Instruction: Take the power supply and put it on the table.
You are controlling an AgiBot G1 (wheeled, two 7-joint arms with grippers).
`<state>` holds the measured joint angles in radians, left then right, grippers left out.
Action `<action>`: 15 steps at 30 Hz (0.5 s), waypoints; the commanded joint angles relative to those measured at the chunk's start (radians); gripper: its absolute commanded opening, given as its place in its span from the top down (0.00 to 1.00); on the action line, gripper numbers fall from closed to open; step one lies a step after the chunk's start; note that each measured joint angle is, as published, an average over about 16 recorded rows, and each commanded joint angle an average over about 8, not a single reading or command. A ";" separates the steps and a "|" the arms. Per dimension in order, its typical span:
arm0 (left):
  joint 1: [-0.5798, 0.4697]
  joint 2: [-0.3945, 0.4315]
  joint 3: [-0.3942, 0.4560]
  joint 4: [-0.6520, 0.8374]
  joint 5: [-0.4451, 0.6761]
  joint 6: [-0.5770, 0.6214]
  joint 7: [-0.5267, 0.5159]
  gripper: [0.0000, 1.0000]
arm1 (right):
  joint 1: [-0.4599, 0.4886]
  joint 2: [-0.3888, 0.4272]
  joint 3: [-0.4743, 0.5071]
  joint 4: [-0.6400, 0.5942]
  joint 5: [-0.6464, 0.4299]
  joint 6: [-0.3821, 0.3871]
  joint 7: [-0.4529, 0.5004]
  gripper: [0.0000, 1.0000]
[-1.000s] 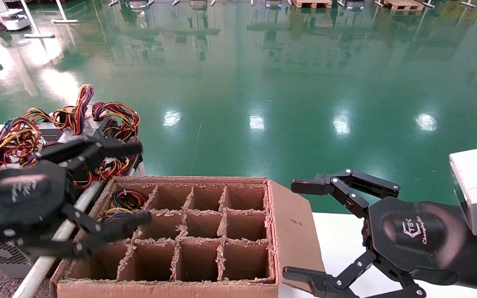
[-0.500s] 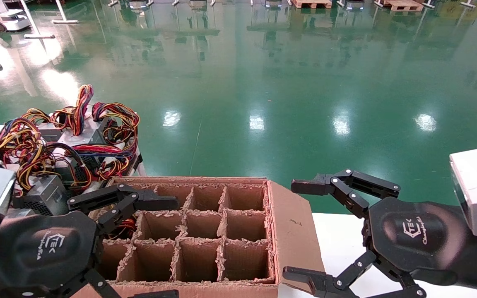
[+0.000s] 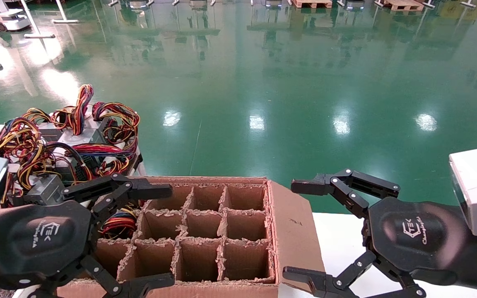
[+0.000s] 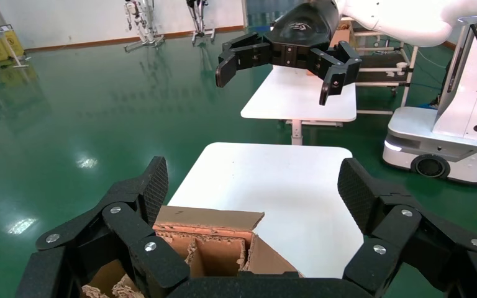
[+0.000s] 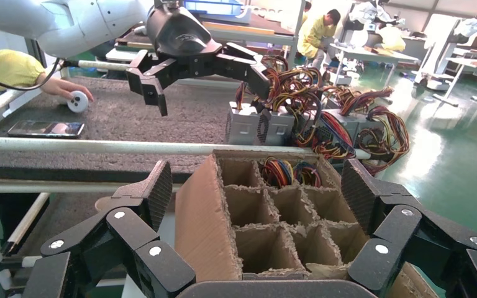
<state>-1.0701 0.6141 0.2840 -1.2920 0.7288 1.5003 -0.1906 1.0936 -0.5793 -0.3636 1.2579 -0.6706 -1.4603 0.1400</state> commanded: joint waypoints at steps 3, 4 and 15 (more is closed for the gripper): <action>-0.001 -0.001 -0.001 0.003 0.000 -0.001 0.001 0.00 | 0.000 0.000 0.000 0.000 0.000 0.000 0.000 0.00; -0.002 -0.001 -0.002 0.003 0.000 -0.002 0.001 0.00 | 0.000 0.000 0.000 0.000 0.000 0.000 0.000 0.00; -0.003 -0.002 -0.003 0.006 0.001 -0.004 0.002 0.00 | 0.000 0.000 0.000 0.000 0.000 0.000 0.000 0.00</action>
<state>-1.0729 0.6121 0.2809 -1.2861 0.7300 1.4968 -0.1886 1.0936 -0.5793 -0.3636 1.2579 -0.6706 -1.4604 0.1400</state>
